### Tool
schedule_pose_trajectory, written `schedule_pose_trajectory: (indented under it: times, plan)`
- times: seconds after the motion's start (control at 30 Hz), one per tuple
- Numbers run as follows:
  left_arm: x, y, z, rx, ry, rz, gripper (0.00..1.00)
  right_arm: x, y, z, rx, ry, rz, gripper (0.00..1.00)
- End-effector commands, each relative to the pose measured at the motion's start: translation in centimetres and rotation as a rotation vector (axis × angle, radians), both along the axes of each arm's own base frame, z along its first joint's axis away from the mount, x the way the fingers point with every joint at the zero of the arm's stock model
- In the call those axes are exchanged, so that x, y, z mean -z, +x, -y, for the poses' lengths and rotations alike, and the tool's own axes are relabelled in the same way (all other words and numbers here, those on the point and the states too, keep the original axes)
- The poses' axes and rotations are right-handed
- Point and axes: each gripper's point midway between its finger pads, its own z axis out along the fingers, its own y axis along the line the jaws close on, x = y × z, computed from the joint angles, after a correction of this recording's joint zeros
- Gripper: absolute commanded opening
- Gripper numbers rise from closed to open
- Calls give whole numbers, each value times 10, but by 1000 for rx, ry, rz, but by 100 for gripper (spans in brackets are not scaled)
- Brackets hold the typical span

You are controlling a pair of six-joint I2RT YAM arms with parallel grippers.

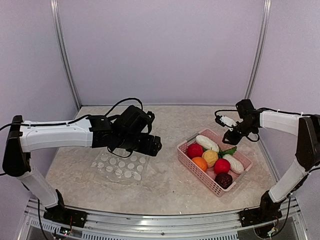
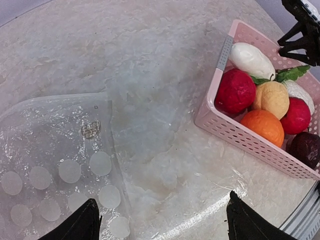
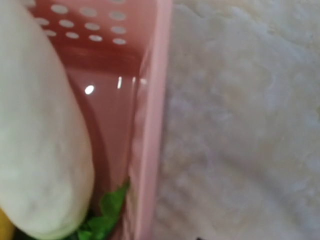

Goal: Place the food in the zip-top bag and seal the zipper
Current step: Adjust the bin at the center of the board.

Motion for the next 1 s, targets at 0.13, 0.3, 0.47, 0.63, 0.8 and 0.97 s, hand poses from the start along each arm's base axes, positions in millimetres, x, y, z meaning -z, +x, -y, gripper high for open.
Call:
schedule_pose_trajectory:
  times: [0.13, 0.3, 0.47, 0.63, 0.8, 0.97]
  plan:
    - [-17, 32, -46, -318, 17, -30, 86, 10, 25, 15, 152, 20, -11, 9]
    - [-8, 36, -77, -417, 3, -81, 88, 0, 47, 43, 278, 55, 24, 3]
    - [-4, 41, -124, -516, 26, -101, 92, -7, 50, 49, 295, 100, 21, 43]
    - [-9, 29, -178, -639, 23, -163, 96, -58, 37, 41, 248, 154, 135, 85]
    - [0, -9, -210, -737, -36, -275, 99, -111, 17, 21, 132, 224, 230, 84]
    - [28, -49, -209, -790, -136, -445, 98, -122, -1, -25, -36, 231, 257, 79]
